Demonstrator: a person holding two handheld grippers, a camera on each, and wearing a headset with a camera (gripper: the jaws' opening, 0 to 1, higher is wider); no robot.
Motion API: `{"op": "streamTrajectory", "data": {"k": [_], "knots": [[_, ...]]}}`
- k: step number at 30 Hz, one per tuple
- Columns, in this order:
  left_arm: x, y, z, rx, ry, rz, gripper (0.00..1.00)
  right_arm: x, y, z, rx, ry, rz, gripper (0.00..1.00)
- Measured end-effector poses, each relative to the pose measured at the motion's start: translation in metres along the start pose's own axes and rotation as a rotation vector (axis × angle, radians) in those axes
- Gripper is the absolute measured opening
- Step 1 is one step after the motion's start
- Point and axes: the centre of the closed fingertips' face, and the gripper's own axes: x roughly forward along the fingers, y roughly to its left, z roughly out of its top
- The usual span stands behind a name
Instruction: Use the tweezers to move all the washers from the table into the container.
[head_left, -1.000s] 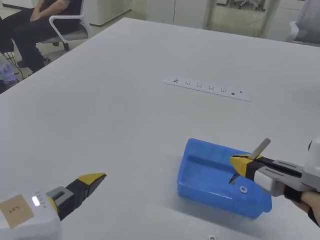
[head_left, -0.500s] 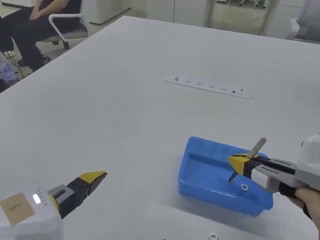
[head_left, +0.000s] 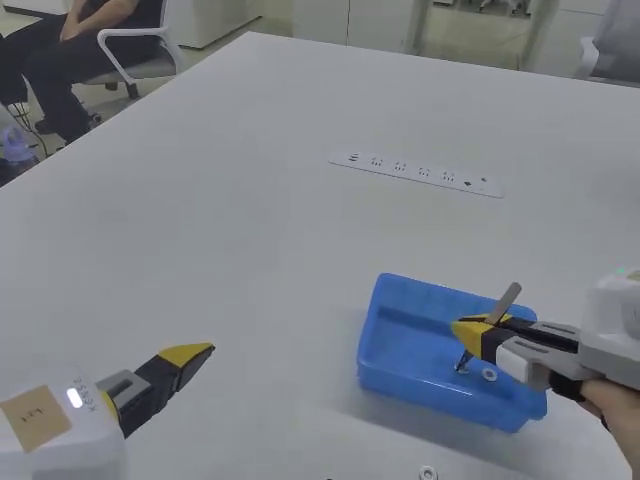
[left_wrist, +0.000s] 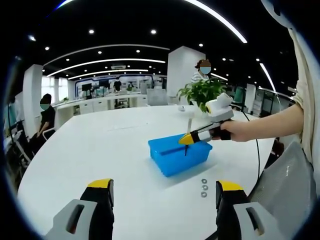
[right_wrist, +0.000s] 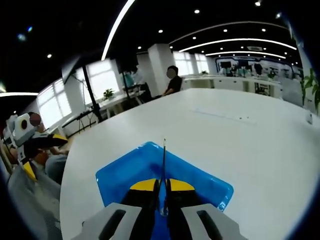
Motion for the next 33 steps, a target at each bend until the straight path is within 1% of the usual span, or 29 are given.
{"op": "streamTrajectory", "data": {"k": [5,8,15,19,21,23,25,27,33], "knots": [[0.0,0.001,0.0,0.0,-0.001,0.003,0.85,-0.003,0.004,0.007,-0.013,-0.022,0.0,0.04],[0.0,0.002,0.0,0.0,-0.001,0.004,0.85,-0.008,0.01,0.015,-0.018,-0.057,0.006,0.04],[0.0,0.002,0.001,0.001,-0.004,0.003,0.85,-0.026,0.031,0.035,-0.036,-0.131,0.041,0.04],[0.0,0.001,0.001,0.002,-0.003,0.001,0.85,-0.035,0.045,0.041,-0.045,-0.156,0.065,0.04],[0.0,0.001,0.001,0.003,-0.003,-0.001,0.85,-0.037,0.052,0.041,-0.05,-0.155,0.086,0.04],[0.0,0.0,0.0,0.004,-0.002,-0.003,0.85,-0.039,0.061,0.039,-0.061,-0.151,0.117,0.04],[0.0,0.0,0.0,0.006,-0.002,-0.003,0.85,-0.041,0.07,0.035,-0.06,-0.141,0.145,0.04],[0.0,0.0,0.0,0.005,-0.004,-0.002,0.85,-0.042,0.074,0.03,-0.063,-0.132,0.156,0.04],[0.0,0.0,0.0,0.003,-0.002,-0.001,0.85,-0.042,0.086,0.015,-0.036,-0.109,0.19,0.04]]}}
